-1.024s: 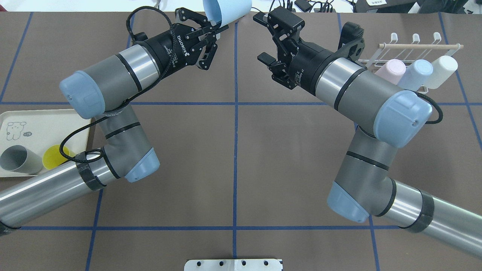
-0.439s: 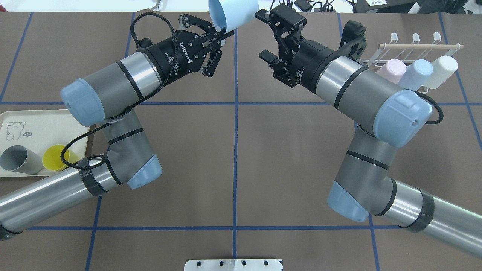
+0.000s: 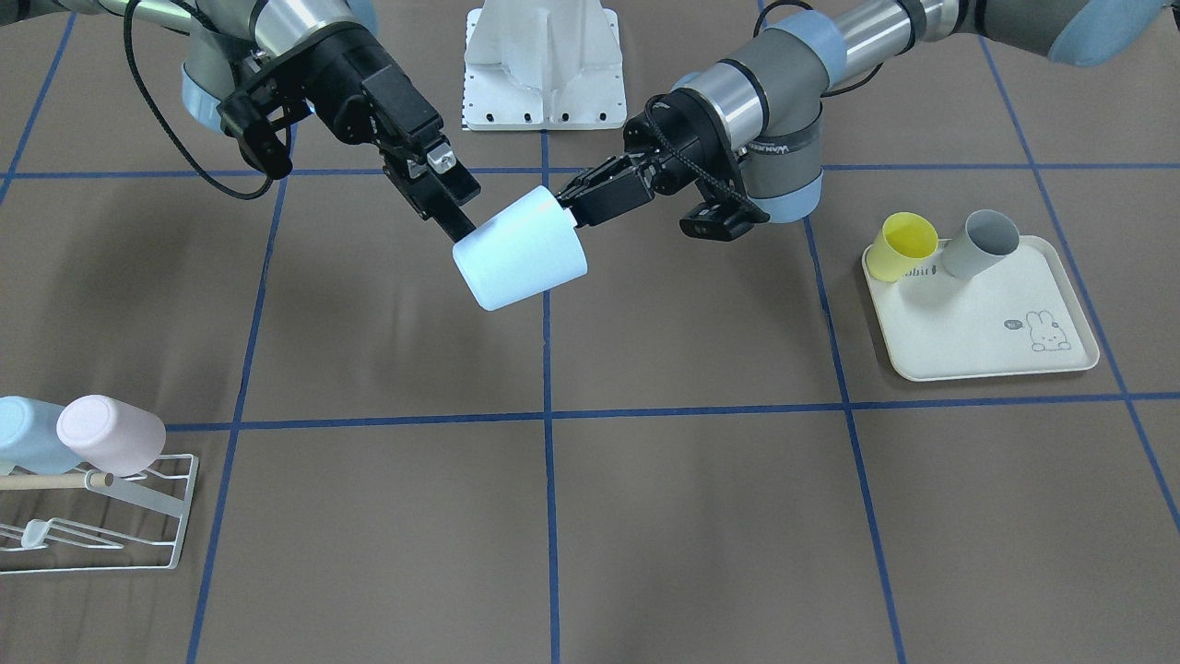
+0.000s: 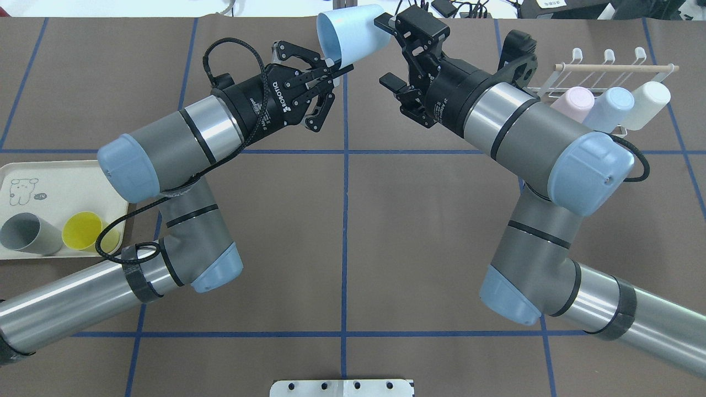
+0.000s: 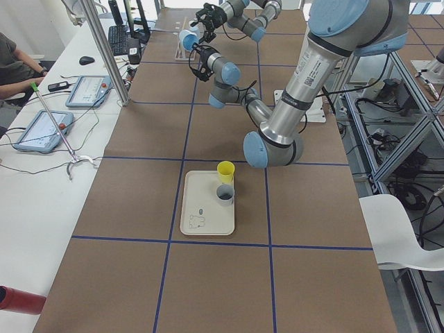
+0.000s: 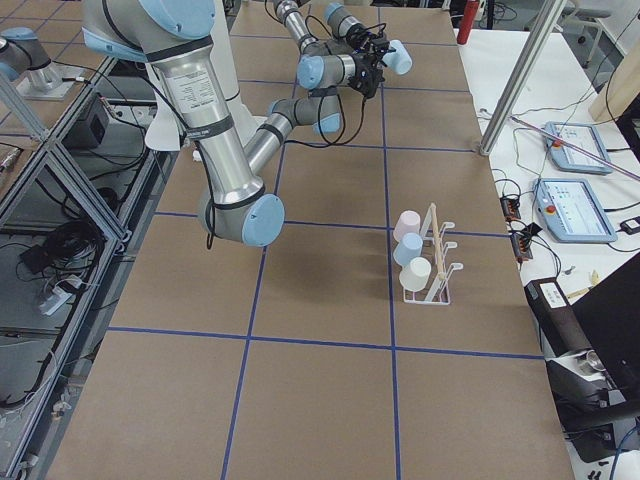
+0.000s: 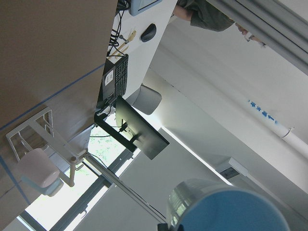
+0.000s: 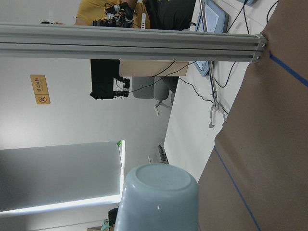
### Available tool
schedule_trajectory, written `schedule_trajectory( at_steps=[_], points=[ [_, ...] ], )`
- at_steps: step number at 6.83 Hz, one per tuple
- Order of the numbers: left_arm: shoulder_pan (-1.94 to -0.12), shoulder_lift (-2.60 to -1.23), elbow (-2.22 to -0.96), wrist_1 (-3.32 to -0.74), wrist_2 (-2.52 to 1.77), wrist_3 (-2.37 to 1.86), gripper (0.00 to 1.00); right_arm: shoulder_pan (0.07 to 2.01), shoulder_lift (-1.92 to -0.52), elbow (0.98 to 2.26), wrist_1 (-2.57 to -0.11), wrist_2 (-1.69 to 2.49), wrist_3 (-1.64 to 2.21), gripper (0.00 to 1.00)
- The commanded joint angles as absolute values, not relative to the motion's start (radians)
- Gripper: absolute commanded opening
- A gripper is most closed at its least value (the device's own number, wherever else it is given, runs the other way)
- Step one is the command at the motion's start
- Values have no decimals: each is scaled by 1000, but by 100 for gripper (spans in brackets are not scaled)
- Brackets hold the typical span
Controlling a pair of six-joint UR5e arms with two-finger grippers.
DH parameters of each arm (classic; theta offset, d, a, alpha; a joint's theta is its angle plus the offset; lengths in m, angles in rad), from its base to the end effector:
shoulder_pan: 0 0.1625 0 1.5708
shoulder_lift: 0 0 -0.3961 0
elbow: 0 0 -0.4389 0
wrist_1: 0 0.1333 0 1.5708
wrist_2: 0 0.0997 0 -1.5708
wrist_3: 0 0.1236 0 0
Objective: Transfer IKEA cup to right arm and place on rack
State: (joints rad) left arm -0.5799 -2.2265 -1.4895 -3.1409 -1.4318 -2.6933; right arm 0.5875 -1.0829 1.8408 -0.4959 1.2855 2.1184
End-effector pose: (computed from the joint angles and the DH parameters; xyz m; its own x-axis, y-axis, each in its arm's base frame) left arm 0.4686 -0.4867 0.0878 -0.7735 -0.5602 -0.2963 -0.1318 0.5995 -0.7895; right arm -0.4006 -0.4687 0.0837 -0.5788 0.2148 0.7867 -0.5350 0.6280 -0.5651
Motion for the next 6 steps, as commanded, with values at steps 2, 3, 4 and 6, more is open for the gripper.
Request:
schedule_trajectory(
  at_steps=[2,3,4,6],
  points=[
    [-552,-2227,-1514,-3148,-1431,-2692,0,588,-1083,1839,-495,1285,2118,100],
    [-548,-2229,-1525,-3146,-1431,-2692,0,588,-1083,1839,-495,1285,2118,100],
    [-534,-2229,-1525,-3146,-1430,-2691,0,588,-1083,1839,-495,1285,2118,100],
    [-526,-2230,-1523,-3143,-1428,-2691,0,588,-1085,1839,-495,1285,2118,100]
  ],
)
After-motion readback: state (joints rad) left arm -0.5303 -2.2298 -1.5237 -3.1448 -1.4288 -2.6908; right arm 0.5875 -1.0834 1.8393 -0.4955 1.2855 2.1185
